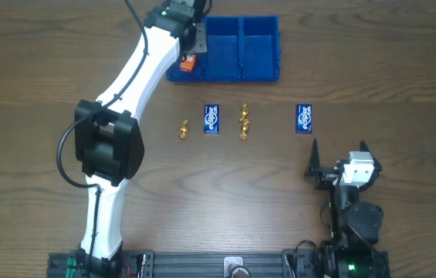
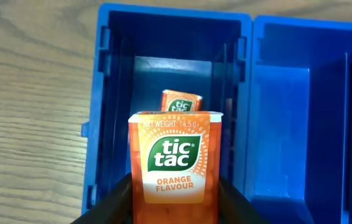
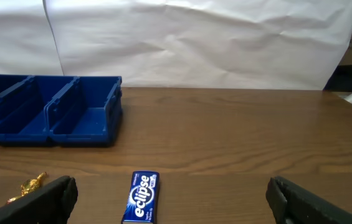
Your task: Sort Candies Into Trays
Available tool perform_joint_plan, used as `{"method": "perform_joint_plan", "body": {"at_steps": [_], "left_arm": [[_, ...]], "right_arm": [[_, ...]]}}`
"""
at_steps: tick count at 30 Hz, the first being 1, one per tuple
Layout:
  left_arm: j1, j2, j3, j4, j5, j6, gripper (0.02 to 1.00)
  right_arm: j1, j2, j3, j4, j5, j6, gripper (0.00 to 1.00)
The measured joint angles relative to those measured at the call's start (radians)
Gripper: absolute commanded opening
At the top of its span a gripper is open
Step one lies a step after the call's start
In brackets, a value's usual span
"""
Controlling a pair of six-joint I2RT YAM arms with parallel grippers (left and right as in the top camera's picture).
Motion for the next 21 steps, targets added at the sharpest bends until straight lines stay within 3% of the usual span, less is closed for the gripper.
{"method": "perform_joint_plan", "body": {"at_steps": [7, 9, 10, 11, 13, 21], "left_arm": [[0.015, 0.0, 0.0, 0.018, 0.008, 0.003, 0.246], [0.015, 0.001, 0.0, 0.018, 0.008, 0.004, 0.323], [0.015, 0.001, 0.0, 0.018, 0.008, 0.004, 0.393], [0.015, 0.001, 0.0, 0.018, 0.008, 0.004, 0.7], [0.015, 0.001, 0.0, 0.024, 0.008, 0.011, 0.98], [0.051, 0.001, 0.0, 0.095, 0.05, 0.014, 0.998]], "right_arm": [[0.0, 0.0, 0.0, 0.0, 0.0, 0.0, 0.998], [0.0, 0.0, 0.0, 0.0, 0.0, 0.0, 0.998], [0.0, 0.0, 0.0, 0.0, 0.0, 0.0, 0.998], [0.0, 0.0, 0.0, 0.0, 0.0, 0.0, 0.998], [0.0, 0.0, 0.0, 0.0, 0.0, 0.0, 0.998], [0.0, 0.0, 0.0, 0.0, 0.0, 0.0, 0.998]]}}
